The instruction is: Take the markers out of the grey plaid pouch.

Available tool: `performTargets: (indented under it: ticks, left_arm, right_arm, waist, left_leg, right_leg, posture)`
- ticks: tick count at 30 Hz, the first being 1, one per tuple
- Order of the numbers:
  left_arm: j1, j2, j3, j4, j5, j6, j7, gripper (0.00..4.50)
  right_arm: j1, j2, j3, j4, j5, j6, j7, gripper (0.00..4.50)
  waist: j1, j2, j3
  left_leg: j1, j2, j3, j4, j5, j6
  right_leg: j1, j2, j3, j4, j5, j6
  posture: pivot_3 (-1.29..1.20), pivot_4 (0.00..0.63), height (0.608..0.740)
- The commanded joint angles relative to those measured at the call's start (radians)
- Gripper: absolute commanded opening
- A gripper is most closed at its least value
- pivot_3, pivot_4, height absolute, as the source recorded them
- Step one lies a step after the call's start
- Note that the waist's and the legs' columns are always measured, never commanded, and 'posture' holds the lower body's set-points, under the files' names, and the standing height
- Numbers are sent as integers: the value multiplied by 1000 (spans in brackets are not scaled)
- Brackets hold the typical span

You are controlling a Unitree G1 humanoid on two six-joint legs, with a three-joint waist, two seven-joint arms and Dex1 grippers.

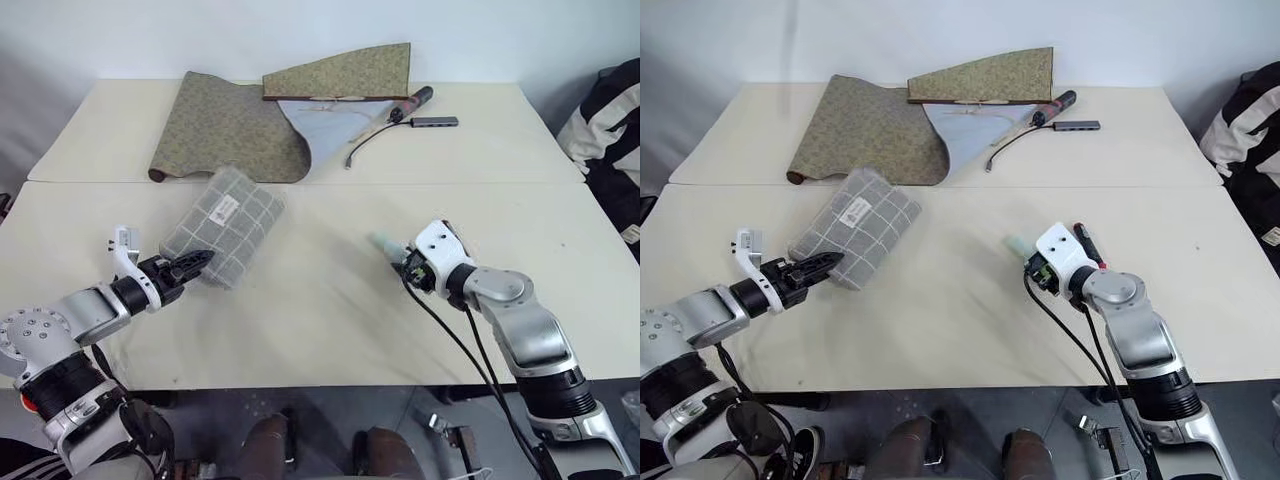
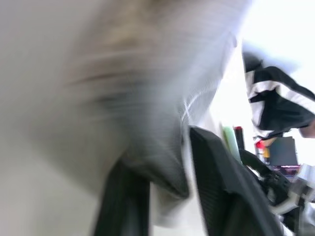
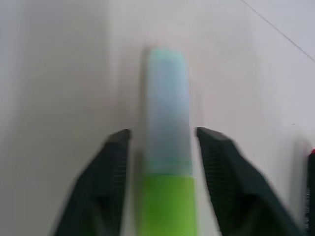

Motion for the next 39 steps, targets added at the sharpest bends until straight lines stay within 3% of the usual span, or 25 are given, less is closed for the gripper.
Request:
performTargets:
  ticks: [1, 4, 7, 11, 14, 22, 29, 39]
  left_arm:
    - [9, 59, -15, -42, -18, -3, -39, 2634]
    - [59, 141, -92, -79, -10, -43, -102, 3590]
    - [173, 256, -209, -165, -9, -133, -229, 4462]
    - [335, 347, -270, -273, 56, -401, -396, 4462]
    - [445, 343, -263, -337, 197, -749, -477, 4462]
    - [608, 273, -168, -277, 244, -1150, -651, 4462]
    - [716, 221, -171, -235, 283, -1244, -608, 4462]
    - [786, 156, -186, -251, 291, -1325, -569, 4462]
  right_arm:
    - [-21, -18, -37, -90, 71, 38, 51, 3469]
    - [-45, -3, -98, -114, 145, 75, 58, 4497]
    - [-55, -3, -157, -133, 233, 105, 86, 4500]
    - [-47, -21, -254, -149, 345, 145, 117, 4500]
    - [-16, -67, -326, -85, 313, 38, 87, 4500]
    - [-7, -19, -467, 116, 264, -140, -135, 4500]
    - [16, -69, -434, 299, 186, -305, -131, 4500]
    - [12, -50, -397, 340, 191, -354, -137, 4500]
  waist:
    - [0, 0, 0]
    - [-1, 0, 0]
    - [-5, -1, -1]
    - [-3, -1, -1]
    - [3, -1, -1]
    - [-5, -1, -1]
    - [-15, -1, -1]
    - [-24, -1, -1]
  left_leg:
    - [0, 0, 0, 0, 0, 0]
    - [-2, 0, 2, -1, 0, 0]
    - [-1, 0, 4, -3, 0, 0]
    - [-1, 1, 5, -5, 0, -1]
    - [-1, 0, 6, -7, 0, -2]
    - [-1, 2, 11, -10, 0, -1]
    - [-1, 2, 12, -9, 3, 5]
    - [0, 3, 10, -8, 2, 6]
  right_leg:
    - [-1, 0, 0, 0, 0, 0]
    - [-5, 0, 1, 3, 0, 0]
    - [-6, 0, 2, 7, 0, 0]
    - [-7, -1, 3, 2, -1, -2]
    - [-7, -4, 3, -2, 0, -2]
    - [-9, -6, 3, -3, 0, -3]
    - [-9, -6, 2, -1, 0, -3]
    - [-8, -7, 2, -1, 0, -3]
  posture:
    - [0, 150, 740]
    - [0, 150, 740]
    - [0, 150, 740]
    - [0, 150, 740]
    - [0, 150, 740]
    - [0, 150, 740]
    - [0, 150, 740]
    - [0, 150, 740]
